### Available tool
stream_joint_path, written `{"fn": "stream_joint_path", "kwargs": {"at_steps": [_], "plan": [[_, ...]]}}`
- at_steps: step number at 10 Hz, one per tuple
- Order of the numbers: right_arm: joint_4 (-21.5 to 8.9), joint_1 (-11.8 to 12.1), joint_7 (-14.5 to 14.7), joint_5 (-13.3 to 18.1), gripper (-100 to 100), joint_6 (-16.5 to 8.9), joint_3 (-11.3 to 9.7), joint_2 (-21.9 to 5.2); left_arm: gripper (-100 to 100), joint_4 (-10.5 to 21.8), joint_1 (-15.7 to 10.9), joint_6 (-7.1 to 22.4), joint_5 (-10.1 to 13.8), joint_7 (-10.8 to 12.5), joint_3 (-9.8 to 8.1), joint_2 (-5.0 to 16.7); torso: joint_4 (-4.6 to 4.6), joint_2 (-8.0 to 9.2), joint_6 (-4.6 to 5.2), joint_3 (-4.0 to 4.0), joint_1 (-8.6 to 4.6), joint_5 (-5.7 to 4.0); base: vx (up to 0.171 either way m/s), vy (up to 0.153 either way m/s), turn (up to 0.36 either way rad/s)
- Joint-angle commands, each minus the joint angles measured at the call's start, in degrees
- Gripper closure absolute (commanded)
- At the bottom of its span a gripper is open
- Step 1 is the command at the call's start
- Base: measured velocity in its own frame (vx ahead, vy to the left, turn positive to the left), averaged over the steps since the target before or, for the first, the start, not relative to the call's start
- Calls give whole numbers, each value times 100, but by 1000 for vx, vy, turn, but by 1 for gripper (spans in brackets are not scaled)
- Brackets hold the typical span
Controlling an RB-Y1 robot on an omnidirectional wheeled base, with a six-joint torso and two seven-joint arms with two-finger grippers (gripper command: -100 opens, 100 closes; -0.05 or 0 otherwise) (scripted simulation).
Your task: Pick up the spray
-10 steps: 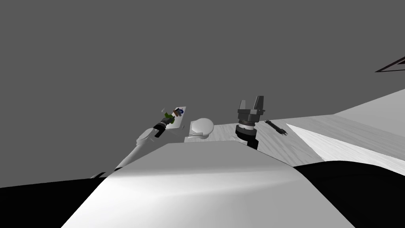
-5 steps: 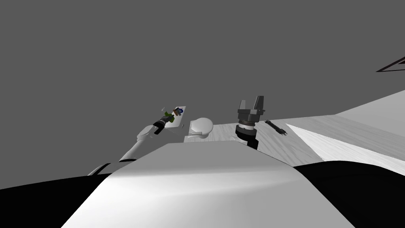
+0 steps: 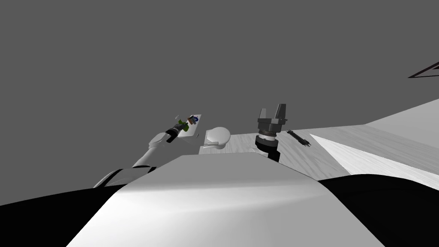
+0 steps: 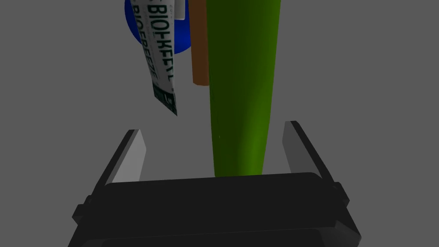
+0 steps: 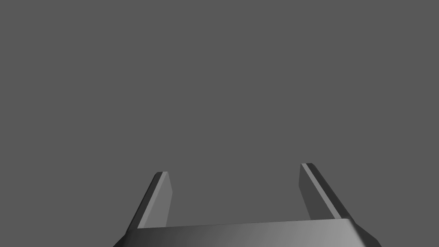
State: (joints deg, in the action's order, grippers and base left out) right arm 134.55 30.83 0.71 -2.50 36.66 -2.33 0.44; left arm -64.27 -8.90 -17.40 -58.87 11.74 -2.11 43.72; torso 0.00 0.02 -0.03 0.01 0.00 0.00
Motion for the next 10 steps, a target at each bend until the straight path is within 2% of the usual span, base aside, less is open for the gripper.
{"fn": "stream_joint_path", "kwargs": {"at_steps": [1,3,5,7,8,10], "plan": [[0,0,0,0,0,0,0,0,-100,286,-286,-286,-286,286,-2,127,0,0,0,0,0,0,-59,-60,56],[0,-1,0,0,0,0,-1,1,-100,599,-619,-310,-301,375,-2,127,6,26,1,15,-31,-7,-69,-64,18],[0,0,0,0,0,0,0,0,-100,891,-667,-310,-301,375,-2,127,2,6,1,4,-8,-3,1,0,-4],[0,0,0,0,0,0,0,0,-100,841,-653,-277,-307,393,7,114,-1,-4,0,-2,4,1,5,6,1],[0,0,0,0,0,0,0,0,100,861,-659,-293,-304,373,-1,112,-1,-3,0,-2,2,0,0,0,0],[0,0,0,0,0,0,0,0,100,858,-659,-286,-307,370,-3,116,-2,-2,4,-2,-2,1,0,0,0]]}}
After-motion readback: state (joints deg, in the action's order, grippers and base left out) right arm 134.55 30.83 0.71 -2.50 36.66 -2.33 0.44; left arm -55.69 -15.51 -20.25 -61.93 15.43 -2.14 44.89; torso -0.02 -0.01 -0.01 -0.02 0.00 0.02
